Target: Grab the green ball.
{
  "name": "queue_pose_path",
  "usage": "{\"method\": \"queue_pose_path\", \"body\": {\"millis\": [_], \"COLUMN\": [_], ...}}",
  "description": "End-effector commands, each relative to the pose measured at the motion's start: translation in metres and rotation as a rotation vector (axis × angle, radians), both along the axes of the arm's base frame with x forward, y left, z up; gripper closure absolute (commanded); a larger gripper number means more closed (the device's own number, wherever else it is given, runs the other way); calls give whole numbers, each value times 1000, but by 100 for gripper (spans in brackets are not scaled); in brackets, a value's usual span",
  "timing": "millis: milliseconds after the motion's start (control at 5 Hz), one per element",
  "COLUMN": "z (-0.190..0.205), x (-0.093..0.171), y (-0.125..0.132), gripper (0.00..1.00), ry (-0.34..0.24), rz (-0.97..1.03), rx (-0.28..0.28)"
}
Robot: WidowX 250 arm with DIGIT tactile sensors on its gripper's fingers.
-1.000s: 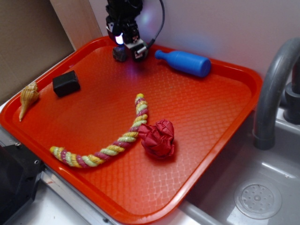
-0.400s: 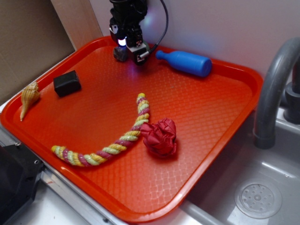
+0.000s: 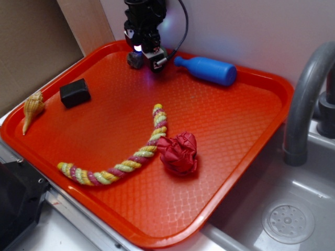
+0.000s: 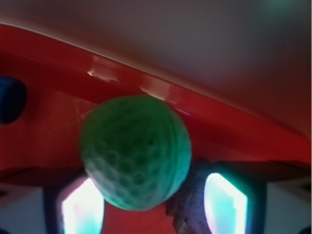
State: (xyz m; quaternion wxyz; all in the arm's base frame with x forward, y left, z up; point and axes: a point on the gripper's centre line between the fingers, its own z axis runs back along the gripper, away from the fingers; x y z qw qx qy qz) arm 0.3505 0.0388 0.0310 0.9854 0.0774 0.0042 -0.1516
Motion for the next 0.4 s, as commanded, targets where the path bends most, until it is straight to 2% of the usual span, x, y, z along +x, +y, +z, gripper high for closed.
{"method": "queue_pose_path", "body": {"millis": [0,200], "z": [40,50], "x": [-13,-10], "y": [-10,-10], "gripper": [0,0], "ry": [-107,-139], "rz": [-52,-43], "rx": [-52,-71]}}
